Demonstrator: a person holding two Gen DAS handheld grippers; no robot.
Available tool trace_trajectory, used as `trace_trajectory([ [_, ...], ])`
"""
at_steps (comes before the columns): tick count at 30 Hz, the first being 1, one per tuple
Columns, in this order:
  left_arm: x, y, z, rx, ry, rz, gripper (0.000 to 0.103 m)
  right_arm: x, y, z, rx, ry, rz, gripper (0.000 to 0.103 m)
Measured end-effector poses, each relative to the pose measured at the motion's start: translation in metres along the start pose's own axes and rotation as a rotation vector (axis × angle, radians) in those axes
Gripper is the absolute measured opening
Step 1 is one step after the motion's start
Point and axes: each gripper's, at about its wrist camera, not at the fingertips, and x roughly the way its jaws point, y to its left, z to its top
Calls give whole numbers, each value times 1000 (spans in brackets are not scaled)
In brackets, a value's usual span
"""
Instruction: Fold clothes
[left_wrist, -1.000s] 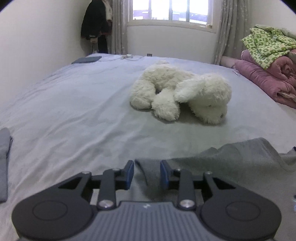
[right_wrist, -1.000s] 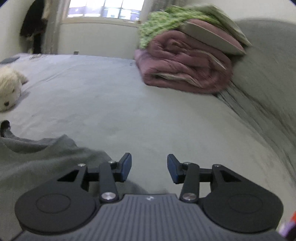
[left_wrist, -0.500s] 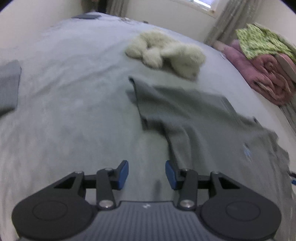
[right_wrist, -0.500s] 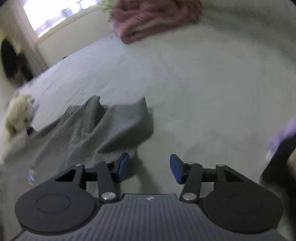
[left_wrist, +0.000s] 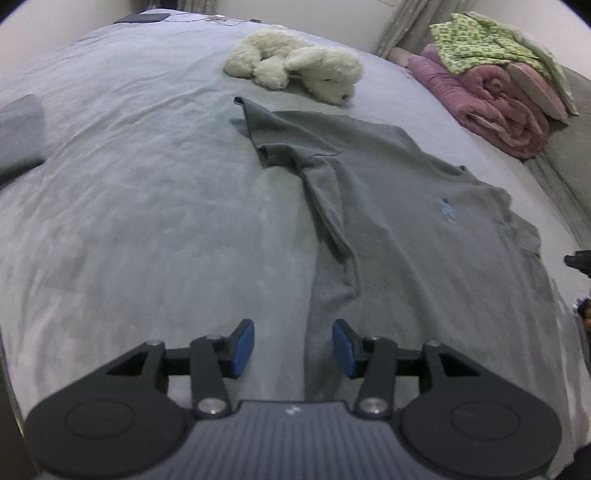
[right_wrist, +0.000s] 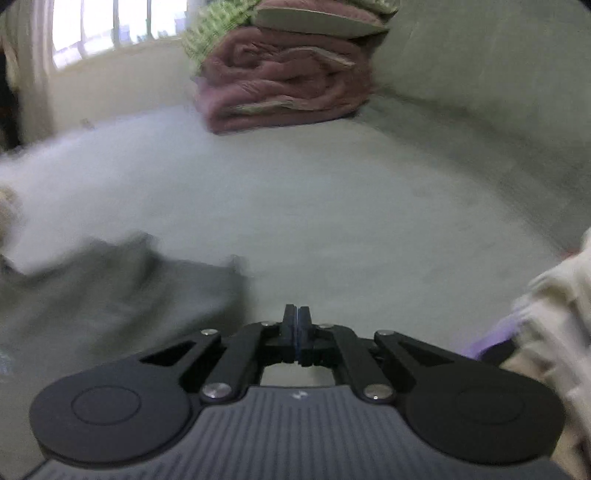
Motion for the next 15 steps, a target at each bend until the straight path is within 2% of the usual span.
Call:
trace_trajectory([
  [2,-9,-4,-6,29,-12,-28,66,-1,-7,-4,46,41,70,0],
  [5,-20,-14,-17,101,-28,-59,76,-12,-18,-15,149,123,225,12],
  [6,-22,-18,-22,130,-28,-62,76,-21,-19,-23,151,147,249,16],
  [9,-23,-24,-34,194,-29,-12,72,-49,-21,-49,134,218,320,38],
  [11,-24,-26,-42,225,-33,19,70,-70,-24,-70,111,249,361,40],
  [12,-24,-22,-44,216,-25,11,69,-80,-26,-80,102,264,381,40],
  [15,-23,-13,-51,179,15,0,53,-110,-34,-109,106,316,427,40],
])
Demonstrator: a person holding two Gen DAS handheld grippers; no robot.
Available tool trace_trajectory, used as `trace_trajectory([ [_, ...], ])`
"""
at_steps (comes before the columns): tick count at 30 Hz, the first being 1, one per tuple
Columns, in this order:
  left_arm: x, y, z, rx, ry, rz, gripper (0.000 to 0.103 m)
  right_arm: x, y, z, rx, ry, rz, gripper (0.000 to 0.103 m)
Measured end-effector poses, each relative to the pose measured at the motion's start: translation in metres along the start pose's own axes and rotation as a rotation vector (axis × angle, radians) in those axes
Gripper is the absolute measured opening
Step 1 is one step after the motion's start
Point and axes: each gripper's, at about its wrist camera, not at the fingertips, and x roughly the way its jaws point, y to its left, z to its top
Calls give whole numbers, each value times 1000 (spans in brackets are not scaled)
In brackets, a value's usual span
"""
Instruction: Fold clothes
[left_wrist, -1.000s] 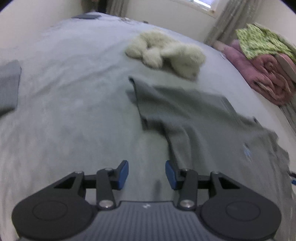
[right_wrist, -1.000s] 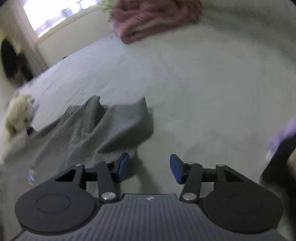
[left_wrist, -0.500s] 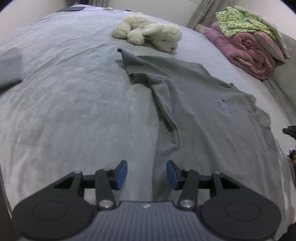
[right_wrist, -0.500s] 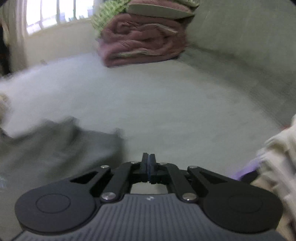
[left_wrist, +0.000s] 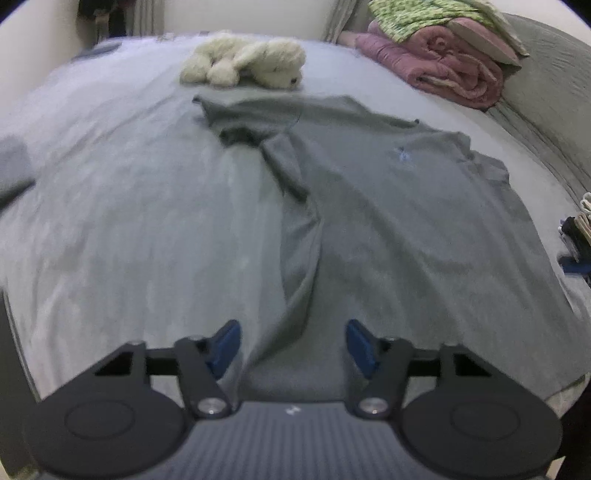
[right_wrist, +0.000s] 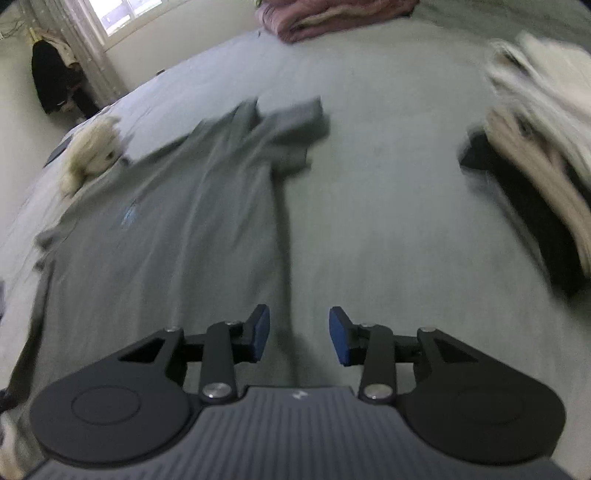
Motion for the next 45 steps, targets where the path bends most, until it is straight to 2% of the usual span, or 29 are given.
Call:
trace_trajectory([
  [3,0,2,-8,-3,13,-12,44,-23,3,-33,7,38,43,40],
  [4,0,2,-10,2,15,-14,33,-31,6,-42,1,43,48,40],
  [5,1,3,-12,-4,24,-13,14,-36,11,-51,-16,52,43,41],
  [6,1,4,-13,-15,31,-16,8,-40,15,-61,-30,57,36,42],
  [8,-5,3,-15,-35,21,-38,7,-48,17,-80,-42,48,5,42],
  [11,-23,4,-12,-93,-10,-105,7,-53,10,-102,-8,33,48,46],
  [13,-33,-1,-10,-84,-25,-104,7,-57,7,-116,8,20,74,46],
  [14,-38,-3,-9,-79,-33,-104,7,-61,8,-120,-6,1,71,41],
  [15,-43,-5,-8,-75,-40,-104,7,-62,9,-119,-9,-6,71,16],
  [16,-46,-6,-8,-78,-39,-97,7,-63,9,-119,-12,-13,71,7],
  [20,-68,0,-5,-195,-39,-139,6,-96,16,-109,-101,-128,21,7],
  [23,-94,-5,-7,-245,-48,-184,6,-144,26,-88,-212,-258,-18,6],
  [26,-107,-17,-13,-234,-37,-182,6,-171,33,-78,-310,-333,-104,6],
  [28,-97,-24,-21,-200,-9,-121,7,-167,34,-78,-363,-304,-130,7],
  [30,-70,-24,-27,-186,79,-81,8,-143,31,-87,-382,-220,-133,8],
  [32,-45,-16,-38,-224,173,-58,10,-115,26,-97,-384,-140,-149,8],
  [33,-42,-12,-42,-250,188,-42,10,-102,23,-103,-385,-101,-157,9],
  [34,-45,-8,-44,-261,175,-52,10,-91,20,-107,-379,-70,-161,14],
  [36,-53,-2,-47,-274,149,-68,18,-91,7,-108,-323,-77,-150,16],
  [38,-58,-1,-45,-255,125,-59,38,-92,-4,-106,-274,-87,-146,23],
  [40,-57,-5,-46,-215,110,-66,47,-95,-6,-102,-237,-99,-128,38],
  [42,-54,-9,-49,-198,107,-61,48,-95,-8,-101,-220,-108,-107,43],
  [45,-49,-16,-60,-144,131,-96,51,-94,-6,-104,-205,-81,-87,44],
])
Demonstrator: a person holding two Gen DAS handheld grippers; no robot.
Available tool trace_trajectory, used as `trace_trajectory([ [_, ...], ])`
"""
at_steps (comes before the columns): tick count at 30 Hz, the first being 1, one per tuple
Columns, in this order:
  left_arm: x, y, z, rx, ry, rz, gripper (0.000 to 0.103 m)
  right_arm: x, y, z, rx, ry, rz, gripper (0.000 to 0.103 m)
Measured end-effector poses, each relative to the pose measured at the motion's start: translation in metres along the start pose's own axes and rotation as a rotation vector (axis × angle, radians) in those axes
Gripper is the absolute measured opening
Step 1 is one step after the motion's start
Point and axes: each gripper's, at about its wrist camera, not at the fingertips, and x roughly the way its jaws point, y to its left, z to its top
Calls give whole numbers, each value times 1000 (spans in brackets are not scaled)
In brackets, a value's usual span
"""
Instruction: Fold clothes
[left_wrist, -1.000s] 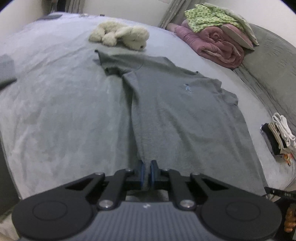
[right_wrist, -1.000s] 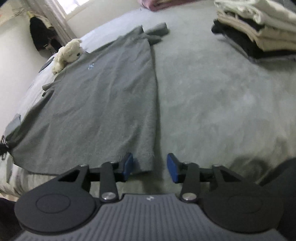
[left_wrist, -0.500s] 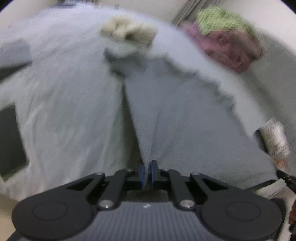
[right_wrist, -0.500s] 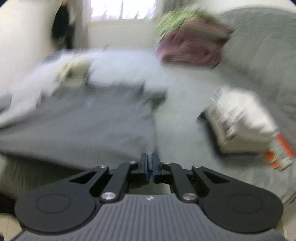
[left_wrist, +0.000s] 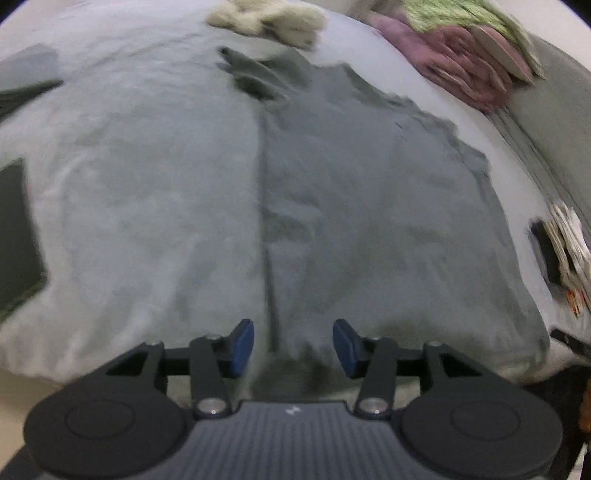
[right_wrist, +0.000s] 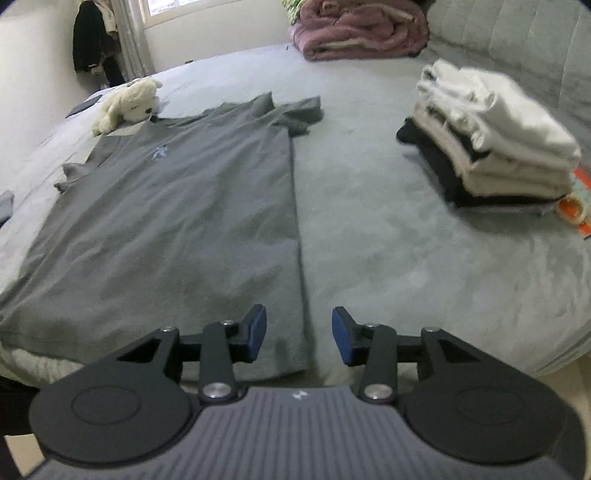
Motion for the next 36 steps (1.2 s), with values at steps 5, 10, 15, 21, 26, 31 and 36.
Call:
trace_trajectory([
  [5,13,-11,-12,65,27,28,11,6,13,-10,-91,50,-5,39],
  [10,-18,-2,-3,-62,-21,-65,8,-5,17,-5,-175,-41,-57,4],
  [15,-48,7,10,-206,-34,-102,5,-45,15,12,-144,-174,-93,3],
  [21,-22,17,0,-242,48,-5,5,-19,12,6,-145,-57,-72,9],
  [26,-26,16,-6,-188,27,28,14,-8,-2,-2,-34,-9,-58,16],
  [31,-18,14,0,-151,-16,100,54,9,-3,-1,67,41,-28,51],
  [36,6,8,-3,-71,0,137,58,22,7,-9,19,80,-22,33],
])
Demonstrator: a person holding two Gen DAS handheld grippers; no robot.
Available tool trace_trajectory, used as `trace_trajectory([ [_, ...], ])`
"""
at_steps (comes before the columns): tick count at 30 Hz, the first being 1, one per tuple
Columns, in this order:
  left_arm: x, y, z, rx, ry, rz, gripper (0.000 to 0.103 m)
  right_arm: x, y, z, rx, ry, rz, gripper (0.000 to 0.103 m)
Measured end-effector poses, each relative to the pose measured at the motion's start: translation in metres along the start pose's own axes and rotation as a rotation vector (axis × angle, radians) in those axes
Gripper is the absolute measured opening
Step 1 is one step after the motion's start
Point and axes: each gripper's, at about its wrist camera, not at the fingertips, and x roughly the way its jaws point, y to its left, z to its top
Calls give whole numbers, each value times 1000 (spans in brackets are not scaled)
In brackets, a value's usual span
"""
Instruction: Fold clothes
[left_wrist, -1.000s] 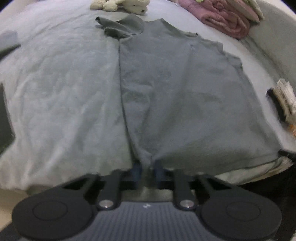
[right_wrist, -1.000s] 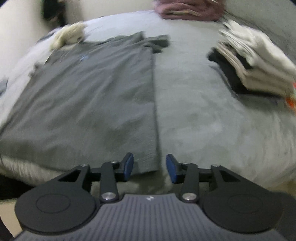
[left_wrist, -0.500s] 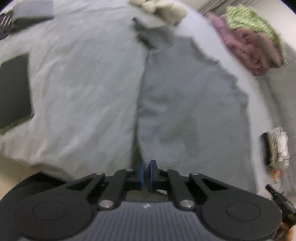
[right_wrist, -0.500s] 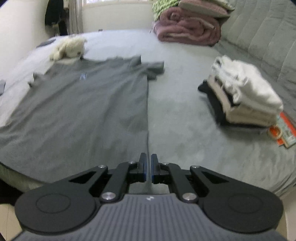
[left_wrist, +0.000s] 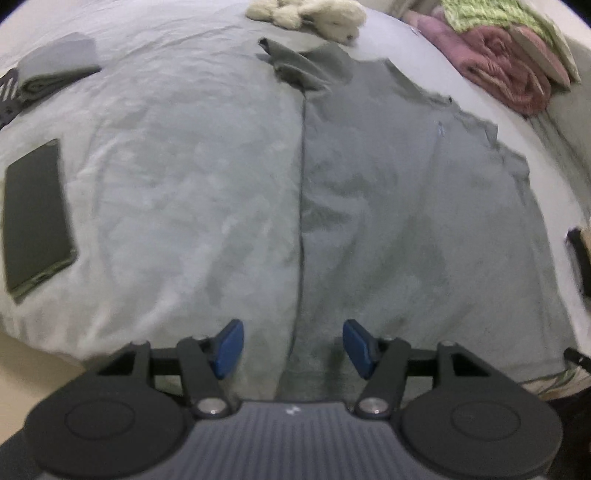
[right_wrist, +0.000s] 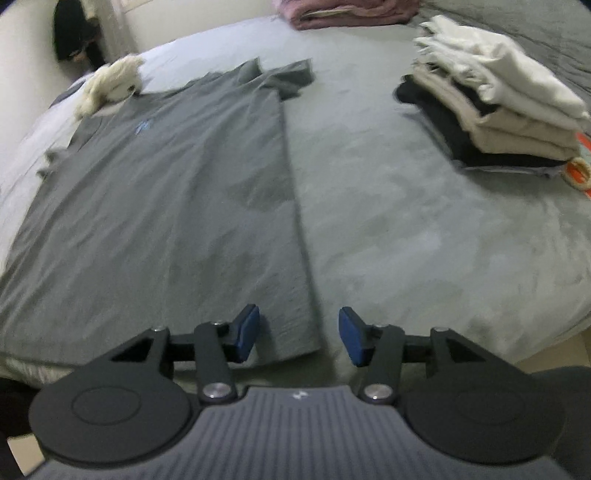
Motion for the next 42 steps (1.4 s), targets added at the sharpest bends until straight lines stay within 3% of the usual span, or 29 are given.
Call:
trace_trajectory([
  [1,5,-3,-1,2,-1,10,47,1,2,-1,-14,4,-9,12],
  [2,9,-4,-1,-1,1,25,24,2,4,-1,-25,6,-17,10],
  [3,12,-4,-2,-5,2,37,17,0,3,-2,-24,-4,-22,7],
  [4,11,-3,0,-19,1,19,2,-5,1,-1,-19,-18,-16,7],
  [6,0,3,2,-54,-9,-22,2,-19,-1,0,-8,-49,-7,6],
  [10,-21,3,3,-38,-40,-16,2,-51,-5,3,6,-111,7,6],
  [14,3,-10,-1,14,24,44,3,-27,7,-3,-82,-35,-69,6],
  [17,9,0,6,-11,70,-6,5,-13,6,-6,-90,13,-104,7],
  [19,3,18,17,-116,76,-80,9,-18,4,1,-102,-12,-121,29],
  [21,-7,29,31,-165,40,-84,12,-23,1,9,-111,-40,-136,52],
  [22,-13,32,40,-172,10,-79,17,-26,-5,16,-103,-62,-135,57],
  [23,-16,34,48,-174,-13,-78,25,-28,-9,24,-93,-82,-131,57],
  [25,-19,36,65,-182,-46,-76,30,-25,-16,42,-62,-100,-109,57],
  [29,-11,24,98,-186,-80,-77,30,-7,-16,79,-61,-127,-104,57],
  [35,30,-10,138,-232,-65,-100,33,32,-15,127,-46,-131,-58,57],
  [42,82,-45,175,-232,-68,-63,33,78,-19,168,30,-97,-1,57],
])
